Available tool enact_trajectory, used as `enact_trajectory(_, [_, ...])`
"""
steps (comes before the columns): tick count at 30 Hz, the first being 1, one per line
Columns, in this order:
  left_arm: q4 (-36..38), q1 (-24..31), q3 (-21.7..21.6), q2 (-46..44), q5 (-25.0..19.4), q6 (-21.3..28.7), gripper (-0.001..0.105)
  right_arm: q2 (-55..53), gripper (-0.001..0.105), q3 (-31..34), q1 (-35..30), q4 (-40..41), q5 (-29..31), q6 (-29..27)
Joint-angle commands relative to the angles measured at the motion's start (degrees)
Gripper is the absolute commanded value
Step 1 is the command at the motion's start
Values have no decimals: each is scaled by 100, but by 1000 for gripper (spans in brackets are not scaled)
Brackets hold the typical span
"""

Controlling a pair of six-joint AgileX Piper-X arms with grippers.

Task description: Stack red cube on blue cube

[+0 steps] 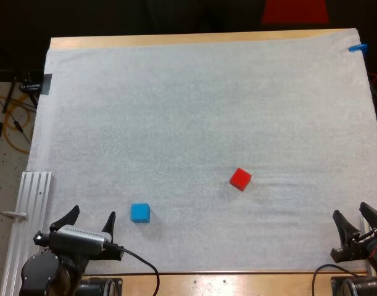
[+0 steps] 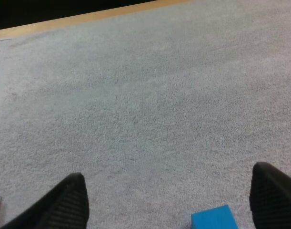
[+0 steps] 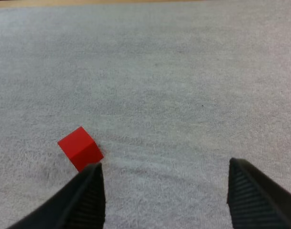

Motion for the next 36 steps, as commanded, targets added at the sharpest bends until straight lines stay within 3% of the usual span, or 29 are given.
enact_trajectory(1, [-23,12,-25,-804,33,-70,67,-218,55,-20,6,-47,-5,10])
enact_trajectory(9, [-36,-39,-25,-701,321,72,67,-197,55,-20,6,-133,-5,10])
enact_trajectory(13, [-73,-397,-59,-499,376,102,67,149,55,-116,6,-68,-15,10])
enact_trajectory(21, [213,-1010,-802,446,376,457,67,1431,55,-868,112,294,-284,-195])
enact_trajectory(27, [594,-1566,-1331,1223,892,468,67,2561,55,-1484,664,359,-358,-492])
enact_trajectory(32, [1215,-2140,-1798,1693,999,875,67,3531,56,-2126,1323,566,-332,-706])
enact_trajectory(36, [1254,-2346,-1886,1773,1018,876,67,4146,66,-2491,1902,566,-110,-735])
